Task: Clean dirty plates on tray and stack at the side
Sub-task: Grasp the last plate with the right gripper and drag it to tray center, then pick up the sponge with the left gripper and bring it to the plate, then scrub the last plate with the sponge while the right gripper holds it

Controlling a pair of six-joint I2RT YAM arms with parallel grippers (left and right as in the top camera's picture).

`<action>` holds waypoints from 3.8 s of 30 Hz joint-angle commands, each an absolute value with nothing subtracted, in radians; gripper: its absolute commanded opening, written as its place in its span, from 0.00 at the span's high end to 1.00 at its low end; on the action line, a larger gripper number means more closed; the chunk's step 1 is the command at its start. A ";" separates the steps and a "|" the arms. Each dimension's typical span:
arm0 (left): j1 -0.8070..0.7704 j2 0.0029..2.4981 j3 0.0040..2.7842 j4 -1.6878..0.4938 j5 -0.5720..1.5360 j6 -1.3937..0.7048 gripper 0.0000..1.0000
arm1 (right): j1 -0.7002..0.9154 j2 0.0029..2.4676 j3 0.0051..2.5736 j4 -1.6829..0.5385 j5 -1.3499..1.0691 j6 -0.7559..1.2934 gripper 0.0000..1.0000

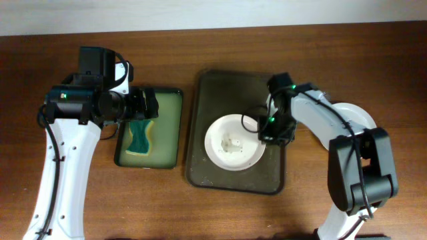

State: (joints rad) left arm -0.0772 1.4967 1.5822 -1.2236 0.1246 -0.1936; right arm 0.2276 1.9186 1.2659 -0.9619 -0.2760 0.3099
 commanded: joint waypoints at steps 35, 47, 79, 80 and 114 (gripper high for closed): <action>-0.058 1.853 1.133 -0.728 -0.154 -0.318 0.53 | 0.223 1.386 1.240 -1.016 -0.049 0.255 0.45; -0.058 1.916 1.349 -0.933 0.025 -0.237 1.00 | 0.183 1.462 1.239 -1.017 -0.097 0.277 0.44; -0.636 2.211 1.587 -0.784 0.481 -0.618 1.00 | 0.183 1.987 1.239 -0.848 -0.251 0.181 0.96; -0.644 2.230 1.587 -0.765 0.508 -0.617 1.00 | 0.183 1.987 1.239 -0.848 -0.251 0.181 0.96; -0.754 2.328 1.745 -0.928 0.533 -0.492 1.00 | 0.183 1.987 1.240 -0.828 -0.258 0.271 0.96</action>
